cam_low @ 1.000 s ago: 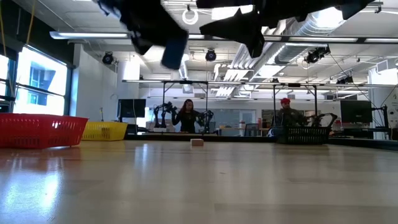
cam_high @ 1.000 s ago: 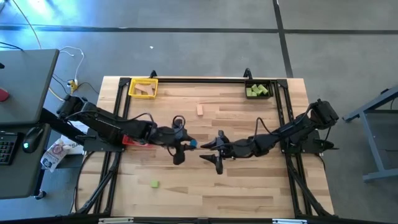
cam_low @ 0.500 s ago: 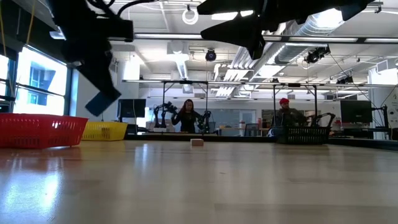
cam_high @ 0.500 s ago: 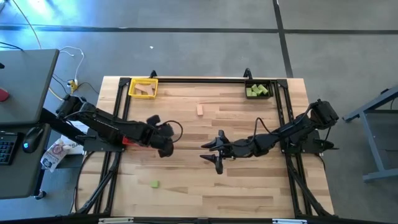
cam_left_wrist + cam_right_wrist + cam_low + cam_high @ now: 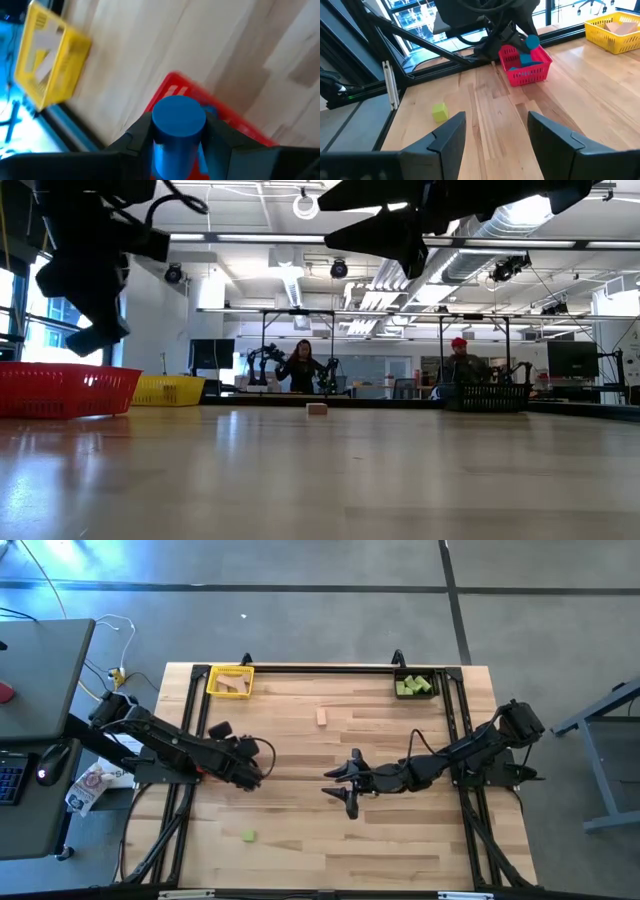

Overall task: Sort & place blocks by color
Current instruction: Put the blue block into the red bin, then put the green block into the black bin

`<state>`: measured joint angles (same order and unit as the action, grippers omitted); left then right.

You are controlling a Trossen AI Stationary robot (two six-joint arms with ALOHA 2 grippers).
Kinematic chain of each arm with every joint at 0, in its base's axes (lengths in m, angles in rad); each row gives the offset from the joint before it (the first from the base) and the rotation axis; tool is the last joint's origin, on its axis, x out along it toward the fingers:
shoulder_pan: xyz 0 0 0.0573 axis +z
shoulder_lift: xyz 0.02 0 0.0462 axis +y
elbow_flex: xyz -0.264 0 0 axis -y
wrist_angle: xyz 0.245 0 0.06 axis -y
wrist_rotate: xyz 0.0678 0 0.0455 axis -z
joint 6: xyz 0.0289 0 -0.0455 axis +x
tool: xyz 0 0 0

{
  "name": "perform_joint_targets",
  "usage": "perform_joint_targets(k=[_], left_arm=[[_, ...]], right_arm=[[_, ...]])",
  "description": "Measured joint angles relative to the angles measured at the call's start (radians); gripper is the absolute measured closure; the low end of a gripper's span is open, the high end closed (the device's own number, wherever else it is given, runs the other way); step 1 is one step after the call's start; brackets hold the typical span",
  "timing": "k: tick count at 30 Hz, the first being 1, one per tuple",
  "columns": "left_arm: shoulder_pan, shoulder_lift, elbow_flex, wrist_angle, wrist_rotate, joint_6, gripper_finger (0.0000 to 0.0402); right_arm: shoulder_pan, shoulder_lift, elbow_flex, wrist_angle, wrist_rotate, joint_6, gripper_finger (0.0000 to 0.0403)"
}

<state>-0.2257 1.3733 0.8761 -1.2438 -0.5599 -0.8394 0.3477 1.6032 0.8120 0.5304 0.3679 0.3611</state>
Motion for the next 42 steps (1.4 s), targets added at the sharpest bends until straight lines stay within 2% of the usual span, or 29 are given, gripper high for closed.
perform_joint_targets(k=[4, 7, 10, 18, 25, 32, 37, 40, 42], left_arm=[[-0.006, 0.000, 0.000, -0.058, 0.077, -0.047, 0.0297], [-0.006, 0.000, -0.016, -0.052, 0.179, -0.020, 0.0282], [-0.006, 0.000, -0.049, -0.039, 0.239, 0.001, 0.0276], [-0.006, 0.000, -0.083, -0.041, 0.247, -0.021, 0.0267], [-0.001, 0.001, -0.083, -0.041, 0.256, -0.021, 0.0233], [0.046, 0.001, -0.083, -0.053, 0.353, -0.012, 0.0183], [0.088, 0.001, -0.083, -0.067, 0.457, 0.028, 0.0173], [0.091, 0.001, -0.076, -0.072, 0.453, 0.032, 0.0174], [0.089, 0.001, -0.055, -0.079, 0.407, 0.045, 0.0174]], right_arm=[[0.000, 0.000, 0.000, -0.003, 0.001, -0.001, 0.0205], [0.000, 0.000, 0.000, -0.003, 0.002, -0.001, 0.0205], [0.000, 0.000, 0.000, -0.005, 0.003, -0.002, 0.0205], [0.000, 0.000, 0.000, -0.011, 0.003, 0.000, 0.0205], [0.000, 0.000, 0.000, -0.011, 0.003, 0.005, 0.0205], [0.000, 0.000, 0.000, -0.010, 0.003, 0.008, 0.0205], [0.000, 0.000, 0.000, -0.010, 0.003, 0.008, 0.0205], [0.000, 0.000, 0.000, -0.010, 0.003, 0.008, 0.0205], [0.000, 0.000, 0.000, -0.010, 0.003, 0.008, 0.0205]])
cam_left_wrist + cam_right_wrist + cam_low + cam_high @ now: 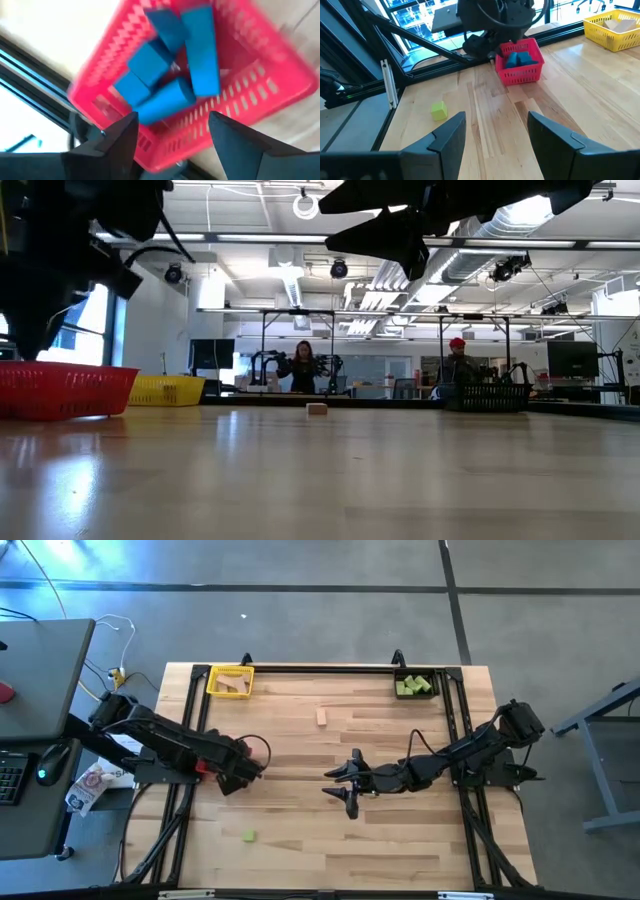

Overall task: Sort & place blocks by color
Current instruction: Put the green block into the black bin

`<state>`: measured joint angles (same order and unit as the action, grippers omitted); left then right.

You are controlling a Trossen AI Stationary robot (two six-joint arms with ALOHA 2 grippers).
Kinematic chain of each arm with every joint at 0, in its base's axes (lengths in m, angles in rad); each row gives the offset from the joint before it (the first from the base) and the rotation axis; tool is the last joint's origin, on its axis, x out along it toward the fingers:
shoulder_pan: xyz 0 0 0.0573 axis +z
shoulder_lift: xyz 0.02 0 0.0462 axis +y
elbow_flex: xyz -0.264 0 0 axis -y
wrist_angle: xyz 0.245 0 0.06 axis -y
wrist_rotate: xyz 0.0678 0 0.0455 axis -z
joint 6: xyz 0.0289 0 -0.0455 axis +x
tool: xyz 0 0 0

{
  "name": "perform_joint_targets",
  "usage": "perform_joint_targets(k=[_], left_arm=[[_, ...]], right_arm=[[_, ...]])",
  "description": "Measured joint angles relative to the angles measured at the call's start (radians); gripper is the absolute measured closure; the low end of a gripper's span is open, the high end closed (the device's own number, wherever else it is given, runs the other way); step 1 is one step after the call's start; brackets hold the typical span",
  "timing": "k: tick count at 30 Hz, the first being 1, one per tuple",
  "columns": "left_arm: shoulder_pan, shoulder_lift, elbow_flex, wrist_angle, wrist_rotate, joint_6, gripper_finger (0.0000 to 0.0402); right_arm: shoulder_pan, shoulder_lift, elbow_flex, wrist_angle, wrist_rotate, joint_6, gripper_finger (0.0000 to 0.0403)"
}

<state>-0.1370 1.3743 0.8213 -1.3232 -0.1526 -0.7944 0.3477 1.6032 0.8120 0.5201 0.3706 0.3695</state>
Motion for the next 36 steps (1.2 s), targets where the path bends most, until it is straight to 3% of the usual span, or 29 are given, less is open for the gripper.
perform_joint_targets(k=[5, 10, 18, 25, 36], left_arm=[[-0.004, 0.000, 0.088, -0.032, -0.086, 0.013, 0.0172], [-0.030, 0.000, 0.187, -0.040, -0.085, 0.013, 0.0172], [-0.226, 0.000, 0.294, 0.011, -0.037, -0.078, 0.0172], [-0.412, 0.000, 0.302, 0.151, 0.011, -0.198, 0.0172], [-0.565, 0.017, 0.302, 0.344, -0.065, -0.079, 0.0172]], right_arm=[[0.000, 0.000, 0.000, 0.000, 0.000, 0.007, 0.0205], [0.002, 0.000, 0.000, -0.013, -0.004, 0.042, 0.0205], [0.015, 0.000, -0.001, -0.052, -0.004, 0.050, 0.0205], [0.015, 0.000, -0.001, -0.068, -0.004, 0.050, 0.0205], [0.015, 0.000, -0.001, -0.069, -0.004, 0.049, 0.0205]])
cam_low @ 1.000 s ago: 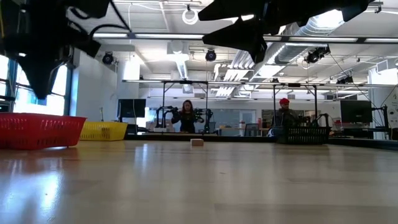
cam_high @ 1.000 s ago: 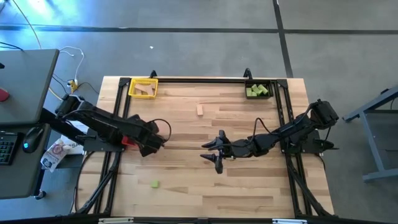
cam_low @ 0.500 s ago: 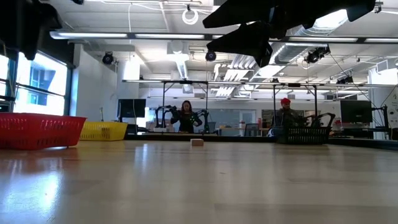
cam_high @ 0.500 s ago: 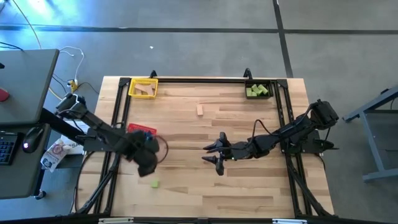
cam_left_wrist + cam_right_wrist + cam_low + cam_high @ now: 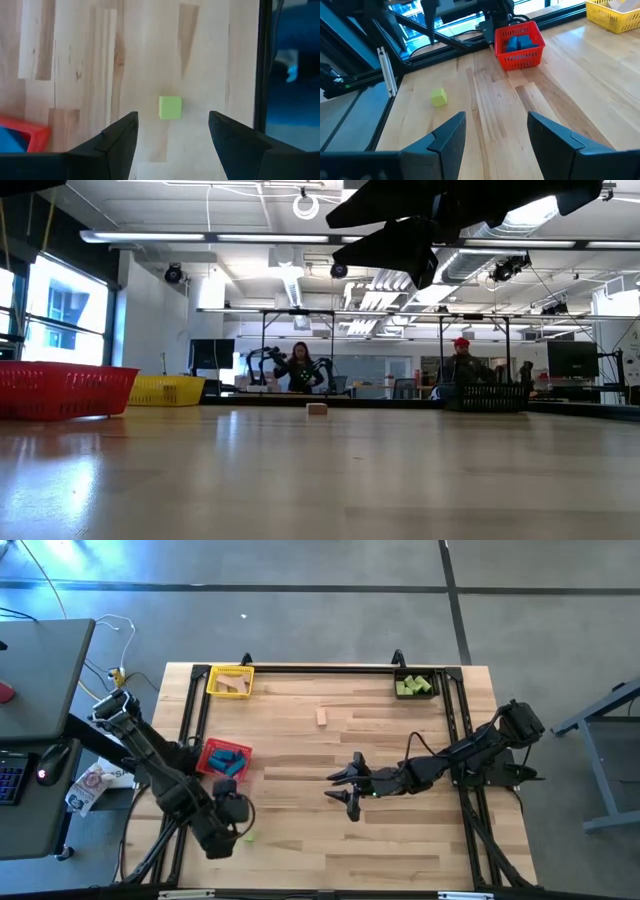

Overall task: Sort & place blocks by color
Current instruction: Put the green block into the black bin

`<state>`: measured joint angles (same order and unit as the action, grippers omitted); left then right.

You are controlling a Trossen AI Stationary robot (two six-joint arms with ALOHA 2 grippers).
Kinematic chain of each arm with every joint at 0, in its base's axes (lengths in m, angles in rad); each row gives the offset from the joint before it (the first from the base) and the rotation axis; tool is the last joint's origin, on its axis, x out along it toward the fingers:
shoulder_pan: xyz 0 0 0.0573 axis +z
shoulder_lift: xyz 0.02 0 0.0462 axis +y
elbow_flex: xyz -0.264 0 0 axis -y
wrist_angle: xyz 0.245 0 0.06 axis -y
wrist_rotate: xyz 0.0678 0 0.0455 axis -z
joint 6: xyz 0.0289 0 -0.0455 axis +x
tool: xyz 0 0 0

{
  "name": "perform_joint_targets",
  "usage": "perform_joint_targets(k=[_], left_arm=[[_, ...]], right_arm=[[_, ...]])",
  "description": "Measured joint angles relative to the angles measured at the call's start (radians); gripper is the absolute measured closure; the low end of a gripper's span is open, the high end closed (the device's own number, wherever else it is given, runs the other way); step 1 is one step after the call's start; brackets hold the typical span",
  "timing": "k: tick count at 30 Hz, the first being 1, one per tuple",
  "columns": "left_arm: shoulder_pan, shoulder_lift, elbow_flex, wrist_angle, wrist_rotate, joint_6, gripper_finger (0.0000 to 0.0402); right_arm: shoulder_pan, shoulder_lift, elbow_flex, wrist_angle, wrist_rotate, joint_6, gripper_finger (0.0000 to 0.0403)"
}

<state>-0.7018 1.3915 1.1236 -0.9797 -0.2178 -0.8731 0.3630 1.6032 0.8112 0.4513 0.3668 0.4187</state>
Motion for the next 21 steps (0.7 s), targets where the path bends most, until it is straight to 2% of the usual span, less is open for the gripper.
perform_joint_targets(k=[11, 21], left_arm=[[-0.018, 0.170, 0.000, 0.012, -0.008, 0.037, 0.0172], [-0.004, 0.320, 0.000, 0.017, 0.050, 0.039, 0.0172]], right_arm=[[0.000, 0.000, 0.000, -0.007, 0.000, 0.000, 0.0205], [0.000, 0.000, 0.000, -0.007, 0.000, 0.000, 0.0205]])
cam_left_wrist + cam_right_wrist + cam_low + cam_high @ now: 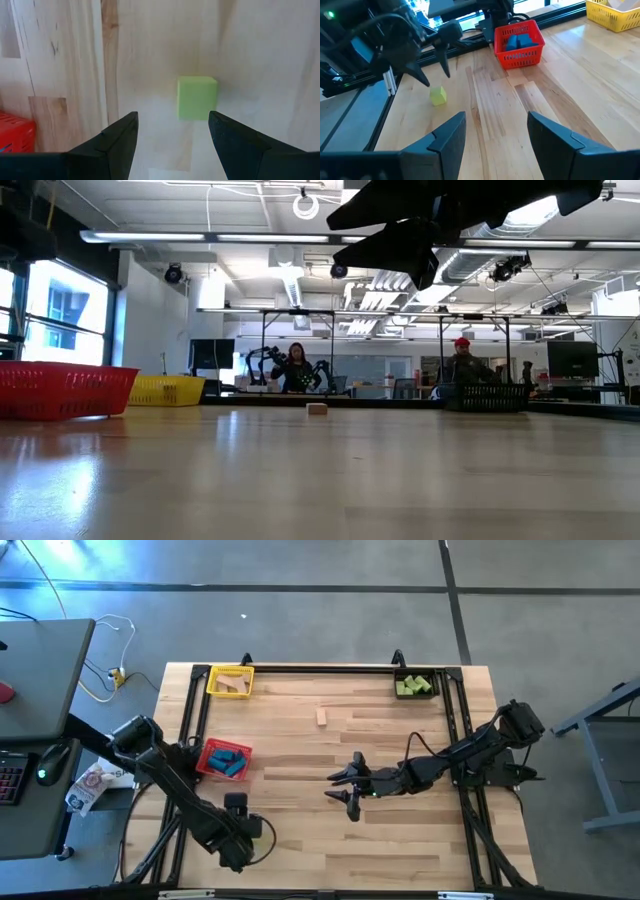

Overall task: Sort & place blocks by color
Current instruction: Put the green block into the black bin

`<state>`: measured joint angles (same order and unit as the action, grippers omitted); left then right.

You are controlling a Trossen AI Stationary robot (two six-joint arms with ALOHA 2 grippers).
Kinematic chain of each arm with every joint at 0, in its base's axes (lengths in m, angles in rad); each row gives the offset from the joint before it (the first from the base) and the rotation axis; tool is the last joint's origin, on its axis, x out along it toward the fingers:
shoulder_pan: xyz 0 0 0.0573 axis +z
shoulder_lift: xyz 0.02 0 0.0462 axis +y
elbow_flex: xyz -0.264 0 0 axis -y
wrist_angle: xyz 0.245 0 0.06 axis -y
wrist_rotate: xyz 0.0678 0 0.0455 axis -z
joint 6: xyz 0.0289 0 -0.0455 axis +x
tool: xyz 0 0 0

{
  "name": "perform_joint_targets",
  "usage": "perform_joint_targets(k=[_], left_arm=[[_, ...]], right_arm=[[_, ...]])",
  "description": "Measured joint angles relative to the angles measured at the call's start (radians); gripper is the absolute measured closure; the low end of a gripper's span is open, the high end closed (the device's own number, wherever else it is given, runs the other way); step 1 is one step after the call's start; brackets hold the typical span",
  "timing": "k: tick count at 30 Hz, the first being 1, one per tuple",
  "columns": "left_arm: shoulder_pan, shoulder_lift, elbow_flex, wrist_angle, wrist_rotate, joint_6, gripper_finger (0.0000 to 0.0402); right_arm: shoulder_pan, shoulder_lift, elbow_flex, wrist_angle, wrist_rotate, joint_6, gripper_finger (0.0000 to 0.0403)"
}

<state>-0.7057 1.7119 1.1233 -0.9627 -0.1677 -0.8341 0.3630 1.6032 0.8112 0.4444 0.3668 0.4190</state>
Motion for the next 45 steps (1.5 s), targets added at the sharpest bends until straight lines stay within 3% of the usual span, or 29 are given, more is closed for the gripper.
perform_joint_targets(k=[19, 23, 31, 37, 45], left_arm=[[0.056, 0.103, 0.000, 0.086, 0.071, 0.062, 0.0175], [0.068, 0.120, -0.001, 0.092, 0.119, 0.100, 0.0201], [0.083, 0.121, 0.000, 0.110, 0.102, 0.166, 0.0301], [0.116, 0.120, 0.000, 0.163, 0.022, 0.224, 0.0301], [0.208, 0.120, 0.000, 0.376, -0.005, 0.348, 0.0295]], right_arm=[[0.027, 0.000, 0.000, -0.016, -0.001, 0.003, 0.0205], [0.033, 0.000, 0.000, -0.017, 0.000, 0.003, 0.0205], [0.037, 0.000, 0.000, -0.030, 0.000, 0.010, 0.0205], [0.037, 0.000, 0.000, -0.045, -0.009, 0.008, 0.0205], [0.048, 0.000, 0.000, -0.049, -0.098, -0.030, 0.0205]])
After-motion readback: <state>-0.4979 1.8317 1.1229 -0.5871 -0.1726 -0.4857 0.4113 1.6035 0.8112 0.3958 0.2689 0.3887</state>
